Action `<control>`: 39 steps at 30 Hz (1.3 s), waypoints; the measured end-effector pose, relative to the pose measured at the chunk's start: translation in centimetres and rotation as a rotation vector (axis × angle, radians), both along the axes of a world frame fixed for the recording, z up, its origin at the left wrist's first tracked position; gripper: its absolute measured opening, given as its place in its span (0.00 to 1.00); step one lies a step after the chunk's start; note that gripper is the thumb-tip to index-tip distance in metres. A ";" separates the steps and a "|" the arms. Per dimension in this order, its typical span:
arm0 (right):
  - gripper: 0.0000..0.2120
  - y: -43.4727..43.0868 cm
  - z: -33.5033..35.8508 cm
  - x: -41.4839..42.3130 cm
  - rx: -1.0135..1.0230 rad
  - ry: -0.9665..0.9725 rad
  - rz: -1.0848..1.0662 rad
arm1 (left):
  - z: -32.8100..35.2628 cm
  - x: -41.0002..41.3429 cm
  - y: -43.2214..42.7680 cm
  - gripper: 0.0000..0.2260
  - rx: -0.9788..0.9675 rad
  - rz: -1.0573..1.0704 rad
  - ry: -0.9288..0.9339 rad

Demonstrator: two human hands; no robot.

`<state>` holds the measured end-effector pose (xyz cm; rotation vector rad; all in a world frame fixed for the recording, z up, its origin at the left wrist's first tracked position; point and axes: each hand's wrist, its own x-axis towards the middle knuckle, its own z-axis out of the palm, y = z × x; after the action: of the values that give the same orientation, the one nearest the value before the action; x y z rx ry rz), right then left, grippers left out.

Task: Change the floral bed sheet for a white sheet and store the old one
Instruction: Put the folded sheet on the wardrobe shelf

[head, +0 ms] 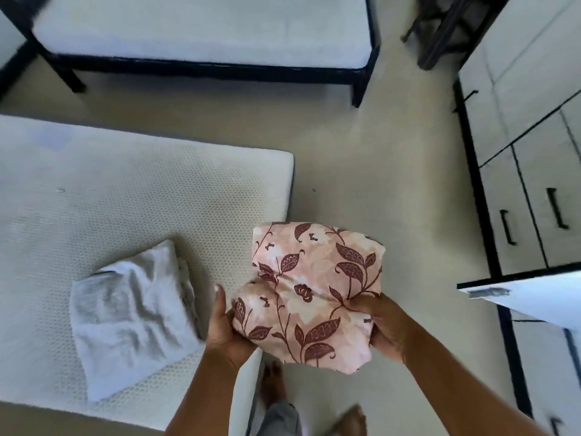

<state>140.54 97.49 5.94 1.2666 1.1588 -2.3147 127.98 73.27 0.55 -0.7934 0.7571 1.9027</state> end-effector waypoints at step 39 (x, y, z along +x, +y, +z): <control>0.16 38.7 32.8 67.3 1.105 -0.046 -1.447 | 39.8 57.7 72.5 0.25 0.639 -1.317 1.404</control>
<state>207.87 136.22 38.76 3.4071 2.0027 -2.1156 185.69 145.80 40.35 1.3470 0.9404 1.0030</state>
